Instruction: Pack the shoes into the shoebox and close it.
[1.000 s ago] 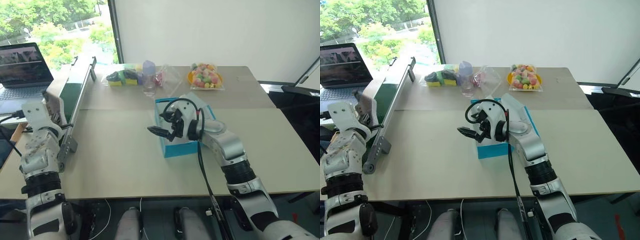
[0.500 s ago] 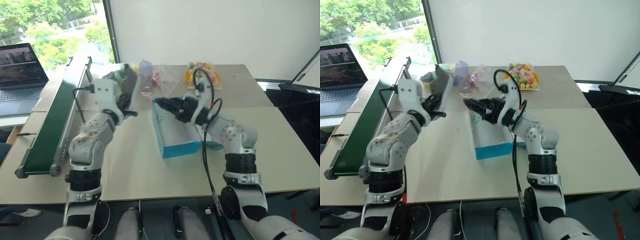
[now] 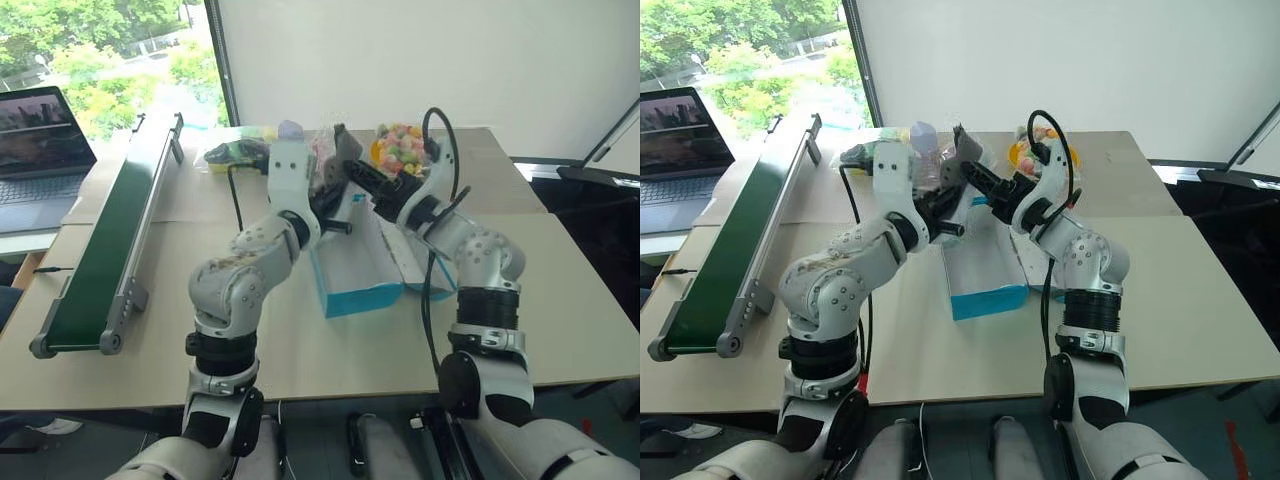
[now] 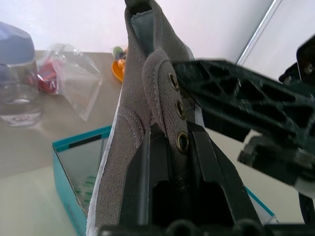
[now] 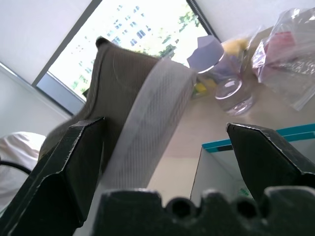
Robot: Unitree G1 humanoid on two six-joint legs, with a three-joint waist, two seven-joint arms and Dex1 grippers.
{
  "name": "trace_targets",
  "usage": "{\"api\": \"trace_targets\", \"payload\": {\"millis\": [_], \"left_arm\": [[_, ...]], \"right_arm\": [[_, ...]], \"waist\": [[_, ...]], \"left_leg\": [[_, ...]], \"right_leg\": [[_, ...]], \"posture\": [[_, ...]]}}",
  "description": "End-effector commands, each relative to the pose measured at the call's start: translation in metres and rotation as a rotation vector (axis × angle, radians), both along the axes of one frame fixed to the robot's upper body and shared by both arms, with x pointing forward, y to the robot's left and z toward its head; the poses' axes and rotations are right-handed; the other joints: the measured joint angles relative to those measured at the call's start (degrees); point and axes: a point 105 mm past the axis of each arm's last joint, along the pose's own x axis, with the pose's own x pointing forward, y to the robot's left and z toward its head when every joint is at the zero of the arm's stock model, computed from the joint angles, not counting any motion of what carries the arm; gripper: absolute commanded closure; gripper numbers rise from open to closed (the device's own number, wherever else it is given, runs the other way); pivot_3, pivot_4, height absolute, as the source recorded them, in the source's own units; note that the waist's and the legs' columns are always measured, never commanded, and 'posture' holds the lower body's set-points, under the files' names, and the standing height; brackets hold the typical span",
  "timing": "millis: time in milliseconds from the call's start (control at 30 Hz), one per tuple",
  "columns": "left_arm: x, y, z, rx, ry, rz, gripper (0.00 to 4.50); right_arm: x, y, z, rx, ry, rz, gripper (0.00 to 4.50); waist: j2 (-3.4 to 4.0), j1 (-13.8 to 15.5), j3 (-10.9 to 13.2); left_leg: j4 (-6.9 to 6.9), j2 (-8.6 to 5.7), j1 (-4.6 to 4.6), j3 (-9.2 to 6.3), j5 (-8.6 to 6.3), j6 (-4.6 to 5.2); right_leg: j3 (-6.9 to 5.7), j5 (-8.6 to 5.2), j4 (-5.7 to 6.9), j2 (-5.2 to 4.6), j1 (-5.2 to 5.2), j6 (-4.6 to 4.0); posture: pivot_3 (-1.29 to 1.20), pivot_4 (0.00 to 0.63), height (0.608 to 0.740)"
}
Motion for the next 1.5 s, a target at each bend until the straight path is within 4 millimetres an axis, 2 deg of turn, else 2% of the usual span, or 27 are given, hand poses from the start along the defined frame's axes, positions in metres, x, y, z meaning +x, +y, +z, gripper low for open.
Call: {"api": "trace_targets", "payload": {"millis": [33,267,333,500,567,633,700,833,900,1000,1133,1300,1500], "left_arm": [[-0.013,-0.01,0.017,-0.03,-0.067,-0.074,4.5],[-0.009,-0.006,0.022,-0.017,-0.09,-0.072,4.5],[-0.008,-0.003,0.022,-0.009,-0.09,-0.064,4.5],[-0.002,0.015,0.012,0.021,-0.061,-0.019,4.5],[-0.002,0.029,0.004,0.038,-0.036,-0.012,3.53],[-0.001,0.04,-0.001,0.069,-0.022,0.001,2.92],[0.0,0.062,-0.003,0.097,-0.011,0.024,2.28],[0.0,0.098,-0.004,0.155,-0.013,0.067,2.28],[0.0,0.106,-0.006,0.185,-0.015,0.08,2.28],[0.0,0.104,-0.008,0.218,-0.029,0.072,2.28],[-0.004,0.085,-0.011,0.227,-0.053,0.013,2.28],[-0.008,0.075,-0.016,0.243,-0.064,-0.007,2.28],[-0.011,0.077,-0.021,0.256,-0.07,0.019,2.28]], "right_arm": [[-0.001,-0.004,0.017,0.017,-0.061,-0.023,1.05],[-0.003,0.0,0.018,0.034,-0.062,0.001,3.41],[-0.003,0.0,0.018,0.035,-0.061,0.001,3.92],[0.0,-0.001,0.019,0.015,-0.061,-0.015,4.02],[0.001,-0.002,0.02,-0.017,-0.068,-0.031,4.02],[0.001,-0.002,0.021,-0.046,-0.079,-0.033,4.02],[0.002,-0.006,0.031,-0.096,-0.097,-0.06,4.02],[0.006,-0.019,0.056,-0.137,-0.108,-0.113,4.02],[0.006,-0.022,0.062,-0.185,-0.101,-0.117,4.02],[0.008,-0.023,0.055,-0.322,-0.077,-0.107,4.02],[0.012,-0.015,0.029,-0.6,-0.076,-0.089,4.02],[0.019,-0.003,0.001,-0.741,-0.07,-0.039,4.02],[0.035,0.0,-0.03,-0.878,-0.063,-0.035,4.02]], "waist": [[0.0,0.0,0.0],[0.0,0.1,0.0],[0.0,0.1,0.0],[0.0,0.1,0.0],[0.01,0.0,0.0],[0.02,-0.1,0.0],[0.03,0.0,0.0],[0.08,-0.3,0.0],[0.09,-0.3,0.0],[0.09,0.3,0.0],[0.09,0.3,0.0],[0.09,0.1,0.0],[0.09,0.0,0.0]], "left_leg": [[0.0,-0.01,0.0,0.01,0.0,0.0],[0.0,-0.01,0.0,-0.01,-0.01,-0.01],[0.0,0.0,0.0,-0.02,-0.01,-0.01],[0.0,0.0,0.0,-0.01,0.0,0.0],[0.0,0.0,0.0,0.0,0.0,0.0],[0.0,0.02,0.0,0.0,0.0,0.0],[-0.01,0.02,0.0,-0.02,-0.01,-0.01],[-0.01,0.02,-0.04,0.03,-0.13,-0.21],[-0.03,0.01,-0.04,0.03,-0.15,-0.24],[-0.05,0.02,-0.04,0.02,-0.18,-0.29],[-0.05,-0.06,-0.04,0.13,-0.2,-0.33],[-0.06,-0.02,-0.05,0.15,-0.12,-0.2],[-0.05,0.0,-0.02,0.14,-0.02,-0.03]], "right_leg": [[0.01,0.0,-0.01,-0.01,0.0,0.0],[-0.01,0.0,-0.04,-0.02,0.04,-0.01],[-0.02,0.0,-0.04,-0.02,0.04,-0.01],[-0.01,0.0,-0.12,-0.02,0.05,-0.01],[-0.01,0.01,-0.14,-0.02,0.05,-0.01],[-0.01,0.01,-0.15,-0.01,0.05,-0.01],[-0.04,0.01,-0.14,-0.01,0.05,-0.01],[-0.02,0.0,-0.13,-0.05,-0.05,-0.05],[-0.03,-0.01,-0.15,-0.07,-0.04,-0.07],[-0.1,-0.17,-0.28,-0.09,0.05,-0.3],[-0.06,-0.2,-0.34,-0.2,0.09,-0.33],[-0.02,-0.19,-0.3,-0.12,0.05,-0.32],[-0.01,-0.18,-0.25,-0.09,0.05,-0.31]], "posture": [[0.0,0.15,0.74],[0.0,0.15,0.74],[0.0,0.15,0.74],[0.0,0.15,0.74],[0.0,0.15,0.74],[0.0,0.15,0.74],[0.0,0.15,0.74],[0.0,0.15,0.74],[0.0,0.15,0.74],[0.0,0.15,0.74],[0.0,0.15,0.74],[0.0,0.15,0.74],[0.0,0.15,0.74]]}}
